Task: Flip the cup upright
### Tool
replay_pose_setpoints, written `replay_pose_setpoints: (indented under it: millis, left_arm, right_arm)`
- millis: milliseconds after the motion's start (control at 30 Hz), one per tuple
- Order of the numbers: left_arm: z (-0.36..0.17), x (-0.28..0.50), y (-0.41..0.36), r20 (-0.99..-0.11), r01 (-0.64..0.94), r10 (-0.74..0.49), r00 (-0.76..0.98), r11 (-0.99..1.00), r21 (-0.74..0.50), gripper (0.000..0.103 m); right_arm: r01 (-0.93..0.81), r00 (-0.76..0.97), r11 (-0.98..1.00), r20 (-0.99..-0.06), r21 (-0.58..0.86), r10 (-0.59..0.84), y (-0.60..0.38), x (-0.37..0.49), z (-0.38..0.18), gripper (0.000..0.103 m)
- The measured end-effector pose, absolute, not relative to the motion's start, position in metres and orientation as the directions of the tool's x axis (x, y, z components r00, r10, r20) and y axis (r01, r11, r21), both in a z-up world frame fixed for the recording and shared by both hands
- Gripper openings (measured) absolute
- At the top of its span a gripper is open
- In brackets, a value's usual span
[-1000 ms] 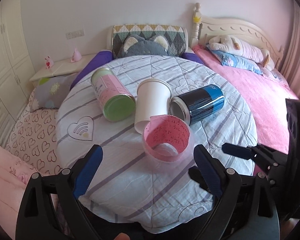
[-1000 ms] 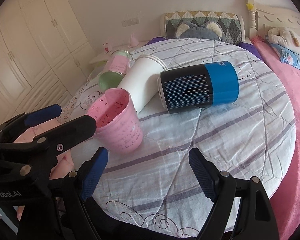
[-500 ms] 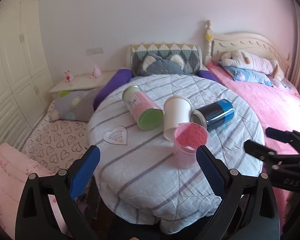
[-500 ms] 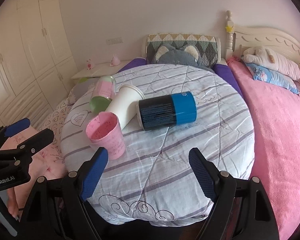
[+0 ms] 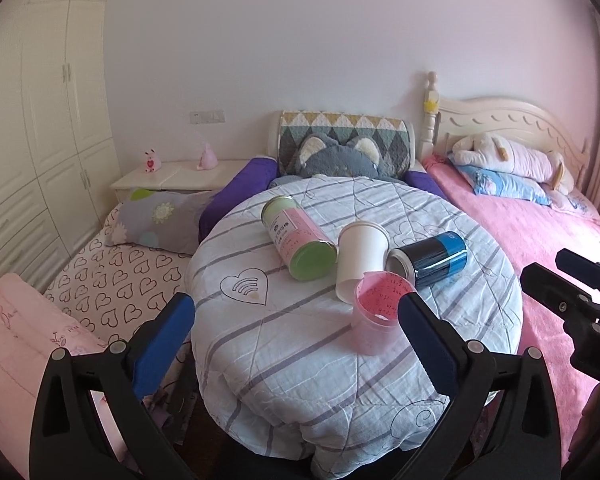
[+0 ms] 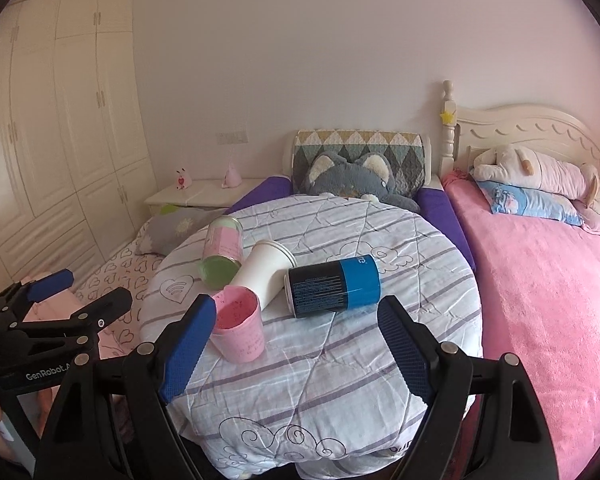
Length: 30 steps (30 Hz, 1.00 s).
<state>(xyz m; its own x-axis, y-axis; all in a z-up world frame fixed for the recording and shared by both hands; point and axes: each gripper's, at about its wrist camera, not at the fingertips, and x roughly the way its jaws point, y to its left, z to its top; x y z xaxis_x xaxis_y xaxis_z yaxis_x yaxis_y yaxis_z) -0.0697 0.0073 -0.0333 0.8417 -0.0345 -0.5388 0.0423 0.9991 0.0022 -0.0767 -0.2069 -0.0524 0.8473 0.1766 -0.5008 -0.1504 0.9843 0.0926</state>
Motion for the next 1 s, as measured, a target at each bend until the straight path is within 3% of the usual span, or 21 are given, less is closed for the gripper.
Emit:
replay_pose_setpoints:
  millis: [1000]
  left_arm:
    - [-0.0341, -0.0676, 0.0016, -0.532, 0.011, 0.017, 0.847, 0.999, 0.048, 0.103]
  right_arm:
    - [-0.201, 0.833, 0.977, -0.514, 0.066, 0.206, -0.1995, -0.0728, -0.0606, 0.084]
